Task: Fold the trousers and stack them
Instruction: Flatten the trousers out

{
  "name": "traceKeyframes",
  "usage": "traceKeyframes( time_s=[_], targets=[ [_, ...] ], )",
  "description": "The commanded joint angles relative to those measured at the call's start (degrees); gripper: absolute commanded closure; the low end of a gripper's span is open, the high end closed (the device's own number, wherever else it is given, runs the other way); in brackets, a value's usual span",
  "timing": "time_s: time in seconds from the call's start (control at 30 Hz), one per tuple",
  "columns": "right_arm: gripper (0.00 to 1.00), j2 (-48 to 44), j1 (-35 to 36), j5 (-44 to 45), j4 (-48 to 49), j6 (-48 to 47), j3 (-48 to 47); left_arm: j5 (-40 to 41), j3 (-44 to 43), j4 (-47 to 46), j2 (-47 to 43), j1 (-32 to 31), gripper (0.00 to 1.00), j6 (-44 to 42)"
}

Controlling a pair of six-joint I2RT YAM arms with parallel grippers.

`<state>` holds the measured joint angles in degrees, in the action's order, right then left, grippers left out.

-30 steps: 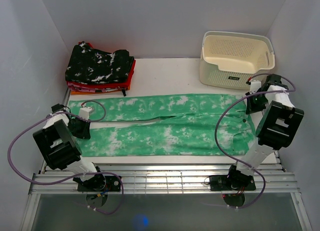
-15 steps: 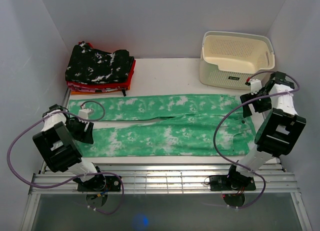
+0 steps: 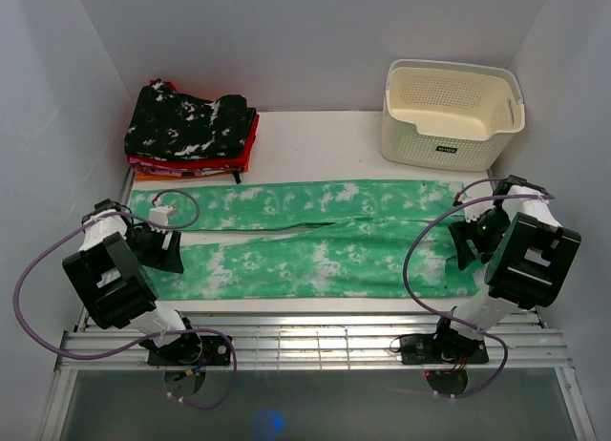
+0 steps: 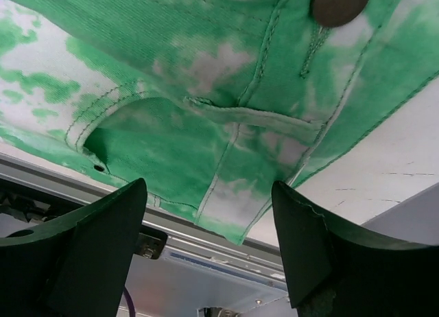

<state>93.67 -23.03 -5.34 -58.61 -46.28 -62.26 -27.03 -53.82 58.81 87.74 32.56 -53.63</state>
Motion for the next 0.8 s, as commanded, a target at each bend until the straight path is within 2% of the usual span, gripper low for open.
traceKeyframes(
  time_s=[0.0,0.33,0.4,0.43,0.47,0.53,0.57,0.67,0.77],
  targets=[
    [0.21,-2.4,-1.2,0.3,4.4,1.6,1.3,-0.9,3.3,-2.2,-2.1,0.2,0.15,1.3],
    [0.24,-1.7,-3.0,-5.5,4.6,3.2,-2.2,0.6,2.6,-2.9,-2.1,0.3,0.15,3.3],
    [0.30,-0.4,-3.2,-5.0,4.5,2.9,-2.1,0.9,2.4,-3.2,-2.1,0.3,0.14,3.4],
    [0.35,1.3,-3.3,-4.9,4.6,2.7,-1.6,0.9,2.1,-3.3,-2.1,0.4,0.15,3.5],
    [0.45,2.2,-3.8,-4.7,4.5,2.6,-1.4,0.8,1.9,-3.4,-2.1,0.7,0.14,3.8],
    [0.56,4.2,-4.3,-4.4,4.6,1.8,-1.1,0.7,1.4,-3.8,-1.7,1.1,0.14,4.2],
    [0.70,4.6,-5.2,-3.6,4.8,1.4,-1.1,0.9,1.4,-4.0,-1.5,1.1,0.14,4.4],
    [0.92,4.9,-7.5,-1.7,4.7,-0.3,-1.2,2.8,2.8,-5.9,-0.5,1.7,0.15,4.6],
    [0.92,4.4,-9.8,1.2,5.3,-3.0,-0.8,4.9,4.6,-7.8,1.0,2.8,0.19,3.9]
  ],
)
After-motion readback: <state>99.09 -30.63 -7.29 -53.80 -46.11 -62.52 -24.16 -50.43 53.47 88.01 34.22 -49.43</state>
